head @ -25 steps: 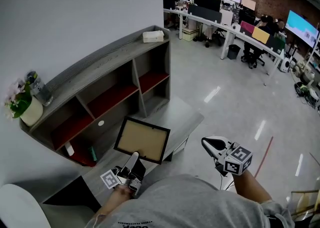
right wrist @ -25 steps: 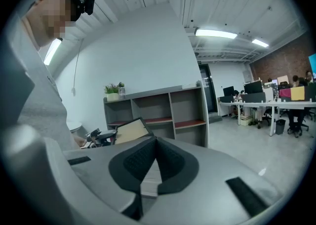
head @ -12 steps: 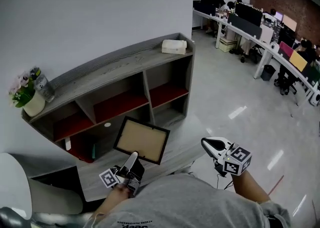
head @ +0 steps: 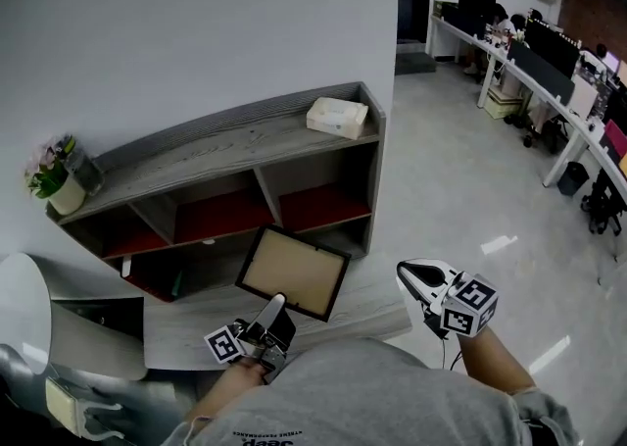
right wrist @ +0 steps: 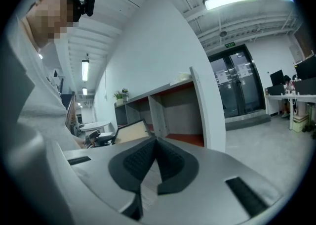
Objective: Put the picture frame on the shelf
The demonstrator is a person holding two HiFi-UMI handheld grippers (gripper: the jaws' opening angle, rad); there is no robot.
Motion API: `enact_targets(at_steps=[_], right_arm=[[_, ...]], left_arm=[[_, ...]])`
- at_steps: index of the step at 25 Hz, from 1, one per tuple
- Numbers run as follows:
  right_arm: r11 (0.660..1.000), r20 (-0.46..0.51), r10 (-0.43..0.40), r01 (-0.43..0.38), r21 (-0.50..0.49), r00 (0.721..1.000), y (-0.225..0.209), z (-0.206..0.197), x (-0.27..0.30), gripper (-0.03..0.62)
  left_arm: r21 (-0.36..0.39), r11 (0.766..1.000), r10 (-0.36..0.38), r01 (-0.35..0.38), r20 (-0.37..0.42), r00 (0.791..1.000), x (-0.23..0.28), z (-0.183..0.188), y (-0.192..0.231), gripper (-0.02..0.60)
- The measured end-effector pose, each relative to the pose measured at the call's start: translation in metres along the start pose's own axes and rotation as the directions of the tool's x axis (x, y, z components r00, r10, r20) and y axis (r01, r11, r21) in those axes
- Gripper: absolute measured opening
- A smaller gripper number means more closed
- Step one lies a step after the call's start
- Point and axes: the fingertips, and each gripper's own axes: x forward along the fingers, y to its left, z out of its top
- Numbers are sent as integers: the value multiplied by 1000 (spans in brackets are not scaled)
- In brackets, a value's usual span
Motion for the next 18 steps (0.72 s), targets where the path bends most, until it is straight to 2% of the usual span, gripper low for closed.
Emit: enact_targets(at_steps=[10,13,18], right_arm=[[995,-35,102,-101,24,994,-61,-6,8,20],[993,-44,114,-113,32,993,-73,-8,10,20],[991,-64,128,-126,36,990,-84,-13,13,20]], left_arm=[[-5,999,53,-53,12,999,72,-27,28,87],[-19,997,80,-79,63,995,86,-23,42,87],[-39,986,166,-162,126,978,99,-15,72,87]])
